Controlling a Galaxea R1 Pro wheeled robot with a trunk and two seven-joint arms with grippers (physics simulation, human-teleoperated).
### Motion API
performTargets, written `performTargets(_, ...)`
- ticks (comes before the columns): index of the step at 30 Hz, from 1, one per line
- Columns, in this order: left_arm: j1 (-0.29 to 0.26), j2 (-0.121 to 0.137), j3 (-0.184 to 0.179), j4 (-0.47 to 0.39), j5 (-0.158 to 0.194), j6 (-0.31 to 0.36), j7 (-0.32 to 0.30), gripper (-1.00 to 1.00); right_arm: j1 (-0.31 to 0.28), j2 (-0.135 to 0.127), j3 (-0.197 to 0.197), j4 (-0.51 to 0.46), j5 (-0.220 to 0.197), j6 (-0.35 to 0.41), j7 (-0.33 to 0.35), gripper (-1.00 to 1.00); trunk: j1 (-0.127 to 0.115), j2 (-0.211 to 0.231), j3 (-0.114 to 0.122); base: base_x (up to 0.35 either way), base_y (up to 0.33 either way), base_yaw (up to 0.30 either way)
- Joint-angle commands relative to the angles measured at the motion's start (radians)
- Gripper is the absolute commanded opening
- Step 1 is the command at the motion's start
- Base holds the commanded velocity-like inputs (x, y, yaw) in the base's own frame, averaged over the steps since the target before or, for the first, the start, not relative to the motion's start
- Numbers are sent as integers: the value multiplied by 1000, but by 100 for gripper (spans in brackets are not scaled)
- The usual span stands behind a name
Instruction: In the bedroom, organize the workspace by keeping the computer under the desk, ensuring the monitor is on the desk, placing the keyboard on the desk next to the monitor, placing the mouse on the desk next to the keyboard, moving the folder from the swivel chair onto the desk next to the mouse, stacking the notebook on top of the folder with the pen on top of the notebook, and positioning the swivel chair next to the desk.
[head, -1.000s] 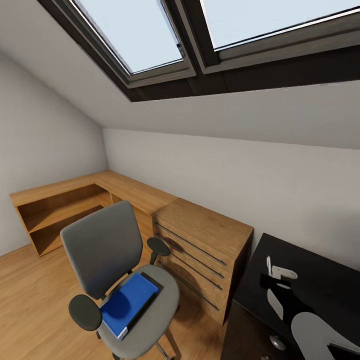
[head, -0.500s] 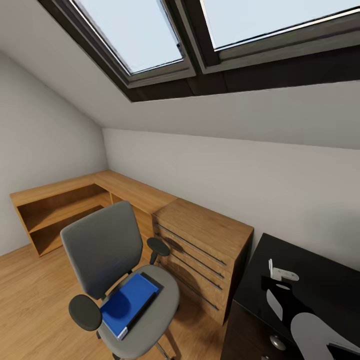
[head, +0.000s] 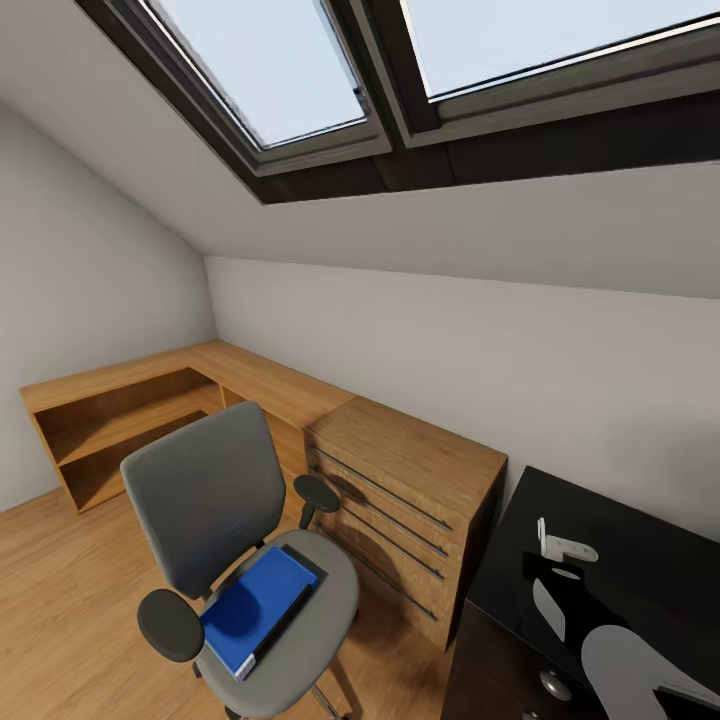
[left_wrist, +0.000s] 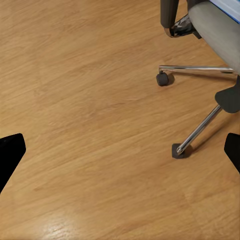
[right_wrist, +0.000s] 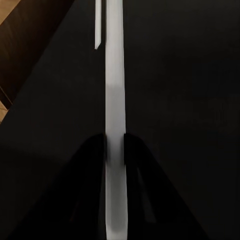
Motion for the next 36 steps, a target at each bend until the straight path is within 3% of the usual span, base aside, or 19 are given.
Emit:
performTargets(1,-1,0,-9,0,6,-2,5,100,-1,0,-2,-2,3,6,-1,-100,0,-1,-2,0,0,0)
performTargets(4,-1,0,-8,0,6,-2,5,100,-1,0,-2,-2,3,6,-2,-100,0,-1,-2,0,0,0)
performTargets(5,-1,0,-8,0,6,-2,5,100,-1,0,-2,-2,3,6,-2,100,0,-1,-2,0,0,0)
performTargets(25,-1,0,-9,0,6,-2,5,100,-1,0,-2,-12,3,0,0,100,0,-1,-2,0,0,0)
performTargets(29,-1,0,-9,0,6,-2,5,100,0,1,-4,-101,-1,3,3,100,0,-1,-2,0,0,0)
performTargets(31,-1,0,-8,0,6,-2,5,100,2,19,-4,-194,-3,25,3,100,0,-1,-2,0,0,0)
performTargets(34,-1,0,-8,0,6,-1,4,100,13,96,-5,-382,1,143,-1,100,0,-1,-2,0,0,0)
performTargets(36,-1,0,-8,0,6,-1,4,100,33,133,-5,-466,2,214,-1,100,0,-1,-2,0,0,0)
